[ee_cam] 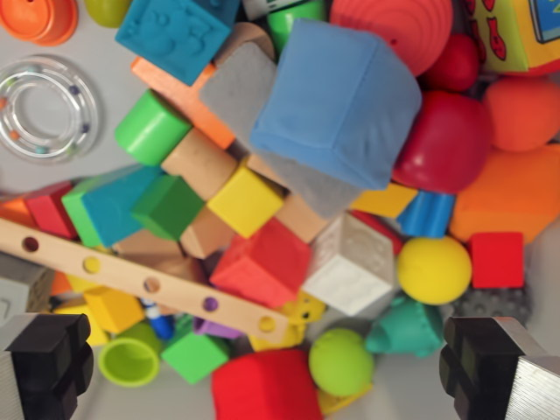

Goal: Pick an object from the bin

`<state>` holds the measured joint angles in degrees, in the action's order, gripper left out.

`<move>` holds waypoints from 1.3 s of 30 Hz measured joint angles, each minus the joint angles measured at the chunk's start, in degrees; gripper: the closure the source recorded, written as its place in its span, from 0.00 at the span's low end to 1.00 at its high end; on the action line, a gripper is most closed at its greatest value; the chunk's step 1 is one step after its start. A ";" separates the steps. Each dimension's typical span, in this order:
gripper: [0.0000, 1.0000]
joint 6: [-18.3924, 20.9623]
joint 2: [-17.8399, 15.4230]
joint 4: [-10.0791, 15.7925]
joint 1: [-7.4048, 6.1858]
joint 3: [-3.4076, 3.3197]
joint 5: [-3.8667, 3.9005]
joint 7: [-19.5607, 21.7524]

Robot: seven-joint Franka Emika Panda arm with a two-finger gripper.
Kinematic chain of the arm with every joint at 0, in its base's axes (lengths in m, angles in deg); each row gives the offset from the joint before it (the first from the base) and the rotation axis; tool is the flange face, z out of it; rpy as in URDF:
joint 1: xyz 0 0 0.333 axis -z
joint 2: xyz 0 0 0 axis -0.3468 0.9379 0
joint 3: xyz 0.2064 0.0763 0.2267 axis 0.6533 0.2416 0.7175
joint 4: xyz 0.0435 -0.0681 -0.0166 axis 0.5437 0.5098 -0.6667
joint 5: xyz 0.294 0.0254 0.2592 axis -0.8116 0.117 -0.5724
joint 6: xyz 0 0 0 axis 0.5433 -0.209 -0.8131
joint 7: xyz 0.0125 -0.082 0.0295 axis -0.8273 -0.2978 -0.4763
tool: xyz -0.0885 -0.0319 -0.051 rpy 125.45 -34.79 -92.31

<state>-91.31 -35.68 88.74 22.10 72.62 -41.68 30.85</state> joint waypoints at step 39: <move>0.00 -16.08 6.53 4.53 0.91 -2.83 -2.32 16.23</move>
<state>-107.39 -29.15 93.27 23.01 69.79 -44.00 47.08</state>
